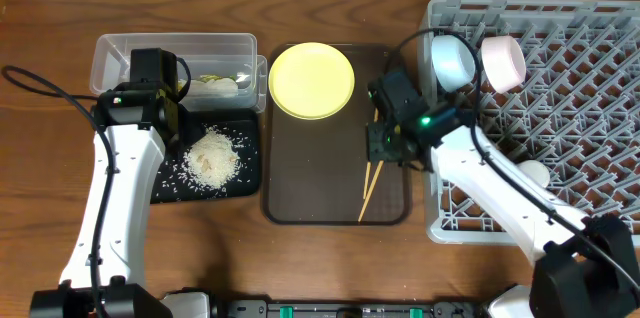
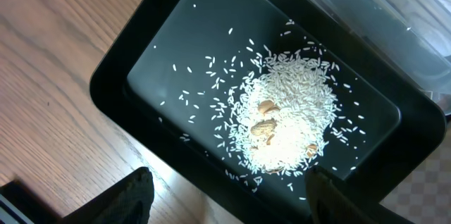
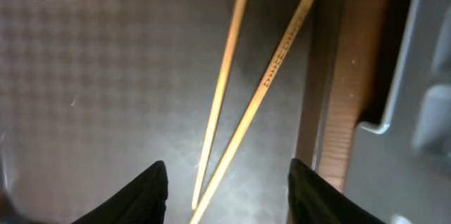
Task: Sort waste into correct bins and load items into the dishwasher rack
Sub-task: 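Move the right gripper to the chopsticks and grasp one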
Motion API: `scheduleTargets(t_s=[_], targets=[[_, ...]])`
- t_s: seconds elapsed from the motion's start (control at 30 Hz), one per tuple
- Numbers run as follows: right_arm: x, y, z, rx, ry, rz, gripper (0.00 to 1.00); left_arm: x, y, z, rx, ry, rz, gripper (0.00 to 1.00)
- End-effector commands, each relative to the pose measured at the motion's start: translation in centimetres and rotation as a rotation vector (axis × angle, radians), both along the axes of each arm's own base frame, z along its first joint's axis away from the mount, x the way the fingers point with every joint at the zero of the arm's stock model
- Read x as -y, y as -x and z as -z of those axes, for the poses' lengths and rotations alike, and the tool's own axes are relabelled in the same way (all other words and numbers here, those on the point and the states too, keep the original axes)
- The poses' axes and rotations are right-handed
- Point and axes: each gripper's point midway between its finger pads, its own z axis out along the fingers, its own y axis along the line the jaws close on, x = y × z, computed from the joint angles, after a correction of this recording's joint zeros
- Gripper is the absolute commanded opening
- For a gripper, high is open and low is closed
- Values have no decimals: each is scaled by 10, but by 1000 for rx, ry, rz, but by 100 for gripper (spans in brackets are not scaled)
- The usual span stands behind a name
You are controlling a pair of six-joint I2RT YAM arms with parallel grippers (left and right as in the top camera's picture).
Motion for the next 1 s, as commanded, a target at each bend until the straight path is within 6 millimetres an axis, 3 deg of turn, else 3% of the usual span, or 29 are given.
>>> scheduleTargets(t_s=[0.0,0.33,0.8,0.97], targets=[[7,6,22,-6,26,86,50,-2,-1,-4,8,-6,1,71],[10,9,47,9,27,108,42,-2,-1,-4,8,-6,1,71],[3,20,93,-86,76,120,46,-2,-1,-4,8,-6,1,71],[5,23,99,-102,89,119,38,-2,-1,-4,8,-6,1,71]])
